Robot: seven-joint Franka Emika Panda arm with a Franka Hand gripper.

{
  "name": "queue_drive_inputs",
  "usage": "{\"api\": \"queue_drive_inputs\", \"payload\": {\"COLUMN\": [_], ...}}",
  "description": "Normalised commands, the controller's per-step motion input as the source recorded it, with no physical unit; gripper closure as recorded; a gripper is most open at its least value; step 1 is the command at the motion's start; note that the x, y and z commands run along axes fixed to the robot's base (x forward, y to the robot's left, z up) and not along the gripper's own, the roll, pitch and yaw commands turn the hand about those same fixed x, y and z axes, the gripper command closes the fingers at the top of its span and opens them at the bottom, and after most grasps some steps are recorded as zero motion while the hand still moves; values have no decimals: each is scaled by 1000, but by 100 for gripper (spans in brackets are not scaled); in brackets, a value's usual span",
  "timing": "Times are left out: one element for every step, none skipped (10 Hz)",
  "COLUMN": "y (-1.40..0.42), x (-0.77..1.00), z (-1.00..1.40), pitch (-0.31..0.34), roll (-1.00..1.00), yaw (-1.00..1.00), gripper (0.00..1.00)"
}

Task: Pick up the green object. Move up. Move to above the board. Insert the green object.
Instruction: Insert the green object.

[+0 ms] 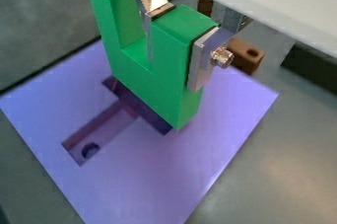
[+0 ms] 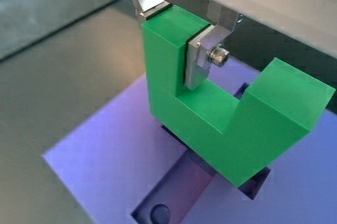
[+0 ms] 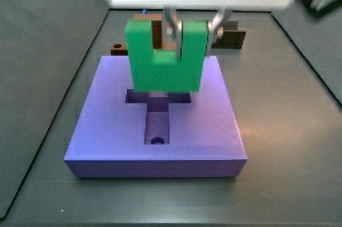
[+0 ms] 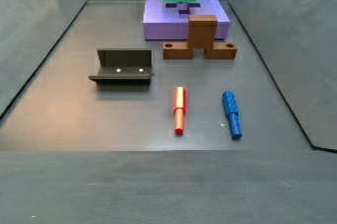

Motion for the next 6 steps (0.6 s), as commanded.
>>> {"api": "queue_drive_inputs", "payload": {"y": [-169, -109, -49, 0, 11, 0], "x": [-29, -60, -134, -209, -200, -243], "z": [-414, -223, -43, -46, -74, -117], "pitch": [-19, -9, 0, -11, -21, -60], "roll": [-33, -23, 0, 3, 0, 0], "yaw": [131, 123, 111, 106, 40, 43], "gripper": [100, 100, 100, 100, 100, 100]}}
